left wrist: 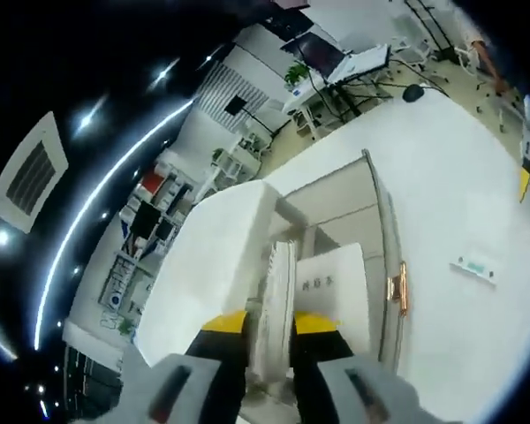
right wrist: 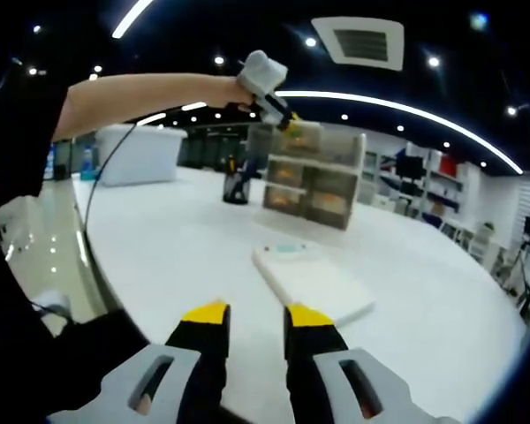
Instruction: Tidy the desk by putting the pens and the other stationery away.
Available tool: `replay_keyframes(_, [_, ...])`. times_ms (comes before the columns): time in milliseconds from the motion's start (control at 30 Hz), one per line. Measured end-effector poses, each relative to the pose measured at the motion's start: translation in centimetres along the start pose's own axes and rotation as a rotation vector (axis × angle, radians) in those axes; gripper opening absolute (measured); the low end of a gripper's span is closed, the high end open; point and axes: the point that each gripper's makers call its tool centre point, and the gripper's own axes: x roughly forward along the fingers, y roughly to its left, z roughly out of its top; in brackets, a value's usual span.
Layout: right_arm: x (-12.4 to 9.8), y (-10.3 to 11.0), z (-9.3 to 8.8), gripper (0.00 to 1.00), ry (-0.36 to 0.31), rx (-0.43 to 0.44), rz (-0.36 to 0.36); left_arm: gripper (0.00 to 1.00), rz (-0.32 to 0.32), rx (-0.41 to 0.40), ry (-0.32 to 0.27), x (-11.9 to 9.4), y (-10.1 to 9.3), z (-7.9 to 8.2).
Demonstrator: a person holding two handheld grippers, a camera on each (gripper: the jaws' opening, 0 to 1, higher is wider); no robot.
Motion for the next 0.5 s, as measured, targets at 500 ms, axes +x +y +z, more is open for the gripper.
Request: replay_keyframes(500, [0.3, 1.4, 0.2, 0.22, 0.000, -0.003, 0.027, 0.51, -0.041, -0.408, -0.298, -4.0, 1.6, 4.2])
